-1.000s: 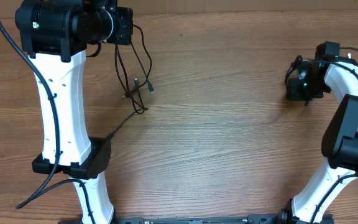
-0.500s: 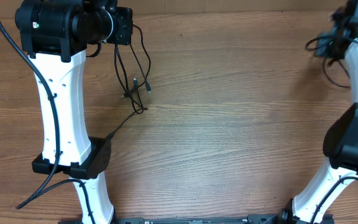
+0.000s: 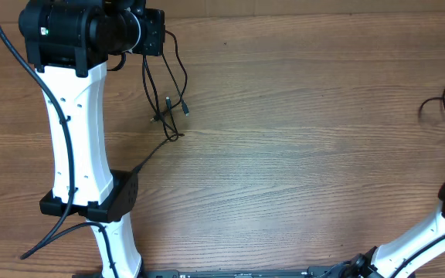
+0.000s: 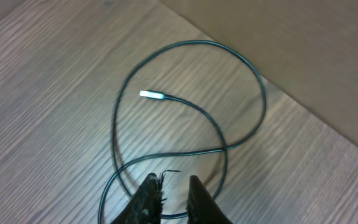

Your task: Untangle cables

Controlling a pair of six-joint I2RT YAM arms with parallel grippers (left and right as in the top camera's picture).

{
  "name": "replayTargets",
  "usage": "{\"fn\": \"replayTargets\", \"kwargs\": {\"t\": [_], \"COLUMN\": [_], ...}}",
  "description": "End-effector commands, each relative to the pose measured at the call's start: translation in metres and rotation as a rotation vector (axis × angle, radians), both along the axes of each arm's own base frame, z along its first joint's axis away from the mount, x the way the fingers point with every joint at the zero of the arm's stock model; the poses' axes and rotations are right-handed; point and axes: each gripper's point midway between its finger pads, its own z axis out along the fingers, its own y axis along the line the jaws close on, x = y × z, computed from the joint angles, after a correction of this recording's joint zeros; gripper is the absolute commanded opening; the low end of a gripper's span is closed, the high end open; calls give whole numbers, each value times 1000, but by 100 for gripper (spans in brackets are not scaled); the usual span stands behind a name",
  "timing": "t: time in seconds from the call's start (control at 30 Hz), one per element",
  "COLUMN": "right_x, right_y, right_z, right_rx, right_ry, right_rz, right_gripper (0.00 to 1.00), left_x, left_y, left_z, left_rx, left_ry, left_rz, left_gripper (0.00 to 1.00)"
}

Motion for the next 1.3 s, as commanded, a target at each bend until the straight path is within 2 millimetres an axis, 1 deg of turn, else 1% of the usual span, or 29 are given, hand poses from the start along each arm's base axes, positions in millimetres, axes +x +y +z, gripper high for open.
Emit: {"fn": "replayTargets", "kwargs": {"t": [0.0,0.03,0.07,0.13,0.17,0.2,0.27,0.4,0.5,0.6,0.7,0.8,0.93,1.03,1.17,1.27], "right_x": [14,14,15,16,16,17,20,30,35,39,44,49,55,55,51,47], "right_y": [12,12,14,19,23,28,43,92,123,156,190,218,256,286,329,361], "right_z": [5,5,5,3,1,-1,-6,-14,-19,-25,-31,-36,-42,-43,-46,-47], "right_rx": [40,40,41,50,58,71,124,283,341,363,367,363,367,381,400,401], "right_ry": [-51,-51,-50,-41,-32,-26,-22,-30,-2,56,112,149,183,212,263,298], "right_rz": [45,45,48,56,61,70,108,221,275,327,382,425,491,540,622,685], "right_gripper": [22,39,58,89,100,100,100,100,100,100,100,100,100,100,100,100], "left_x": [2,2,2,1,1,1,1,0,0,-1,-4,-8,-12,-14,-14,-12], "left_y": [-3,-3,-4,-6,-7,-8,-9,-12,-13,-16,-24,-30,-31,-34,-33,-27], "left_z": [-3,-3,-3,-3,-3,-3,-3,-3,-3,-3,-3,0,6,7,7,7], "left_rx": [6,6,6,6,6,6,7,11,16,27,43,74,139,151,151,176], "left_ry": [4,4,4,4,4,4,4,2,0,-5,-12,-27,-61,-66,-66,-72], "left_rz": [1,0,-2,-7,-10,-11,-16,-26,-32,-54,-83,-95,-76,-78,-77,-54], "left_gripper": [6,6,6,7,8,8,9,11,13,13,9,8,8,9,9,12]}}
